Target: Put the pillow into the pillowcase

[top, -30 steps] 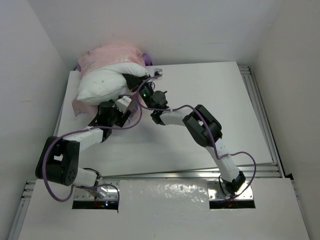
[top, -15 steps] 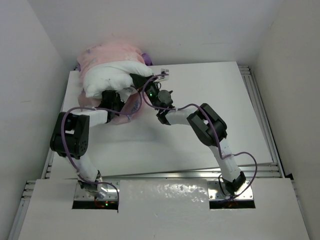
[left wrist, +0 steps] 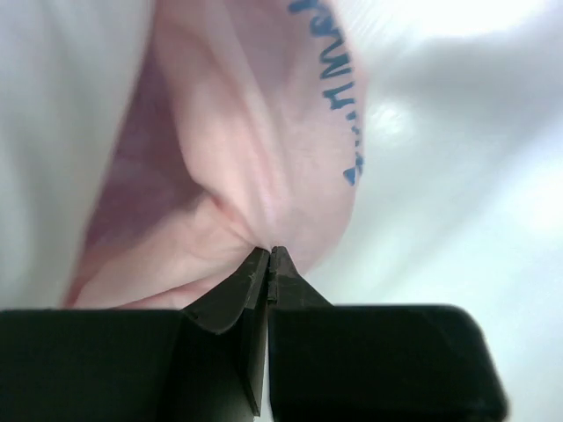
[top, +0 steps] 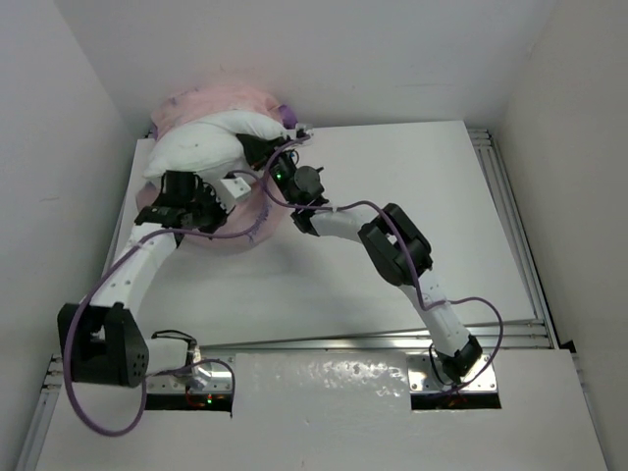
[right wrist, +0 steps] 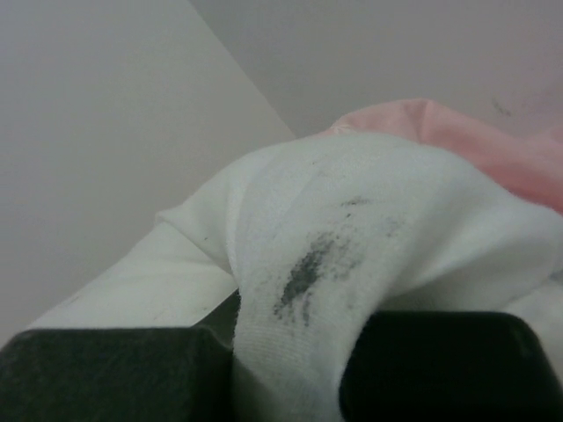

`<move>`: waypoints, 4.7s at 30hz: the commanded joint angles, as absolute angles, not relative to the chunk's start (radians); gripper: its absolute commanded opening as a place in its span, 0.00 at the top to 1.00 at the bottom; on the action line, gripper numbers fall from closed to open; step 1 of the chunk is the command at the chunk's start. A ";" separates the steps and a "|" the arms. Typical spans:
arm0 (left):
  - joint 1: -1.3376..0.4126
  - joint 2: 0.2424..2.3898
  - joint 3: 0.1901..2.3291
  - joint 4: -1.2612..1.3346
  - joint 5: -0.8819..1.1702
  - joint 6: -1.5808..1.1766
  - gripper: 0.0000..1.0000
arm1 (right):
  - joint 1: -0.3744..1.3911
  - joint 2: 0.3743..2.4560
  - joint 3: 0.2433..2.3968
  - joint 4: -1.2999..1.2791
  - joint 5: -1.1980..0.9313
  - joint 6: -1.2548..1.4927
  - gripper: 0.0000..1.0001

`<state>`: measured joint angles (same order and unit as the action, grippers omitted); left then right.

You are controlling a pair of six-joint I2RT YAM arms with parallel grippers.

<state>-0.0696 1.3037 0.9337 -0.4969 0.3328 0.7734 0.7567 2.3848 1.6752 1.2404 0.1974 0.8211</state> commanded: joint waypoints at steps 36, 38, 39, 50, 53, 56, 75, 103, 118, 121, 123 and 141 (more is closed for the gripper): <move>-0.155 1.109 0.976 -0.759 0.472 0.673 1.00 | 0.710 1.782 0.845 0.616 -0.098 1.253 0.49; -0.164 1.101 0.966 -0.761 0.472 0.676 1.00 | 0.710 1.780 0.835 0.643 -0.089 1.249 0.45; -0.167 1.100 0.966 -0.761 0.476 0.680 1.00 | 0.712 1.770 0.831 0.650 -0.081 1.230 0.42; -0.167 1.120 0.965 -0.741 0.502 0.653 1.00 | 0.719 1.545 0.704 0.641 -0.184 0.939 0.01; -0.169 1.118 0.976 -0.756 0.497 0.670 1.00 | 0.719 1.534 0.646 0.685 -0.212 0.986 0.14; -0.169 1.112 0.982 -0.784 0.520 0.698 1.00 | 0.710 1.574 0.554 0.861 -0.147 1.127 0.37; -0.183 1.170 1.127 -0.873 0.543 0.695 0.41 | 0.721 2.057 1.034 1.002 -0.083 0.957 1.00; -0.239 1.516 1.220 -0.333 -0.175 0.822 0.44 | 0.709 2.095 0.942 1.149 -0.256 1.029 1.00; -0.238 1.559 1.430 -0.523 -0.022 0.712 0.38 | 0.707 2.109 0.953 1.150 -0.295 1.015 1.00; -0.238 1.560 1.413 -0.511 -0.024 0.695 0.38 | 0.704 2.117 0.948 1.180 -0.301 1.038 1.00; -0.238 1.569 1.410 -0.485 -0.050 0.699 0.37 | 0.701 2.117 0.940 1.189 -0.308 1.046 1.00; -0.239 1.585 1.535 -0.592 -0.098 0.647 0.67 | 0.696 2.118 0.946 1.203 -0.337 1.048 1.00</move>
<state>-0.2470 1.6131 1.5063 -0.6121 -0.0902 0.6796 0.7006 2.1132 0.9344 1.1210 -0.3244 1.0405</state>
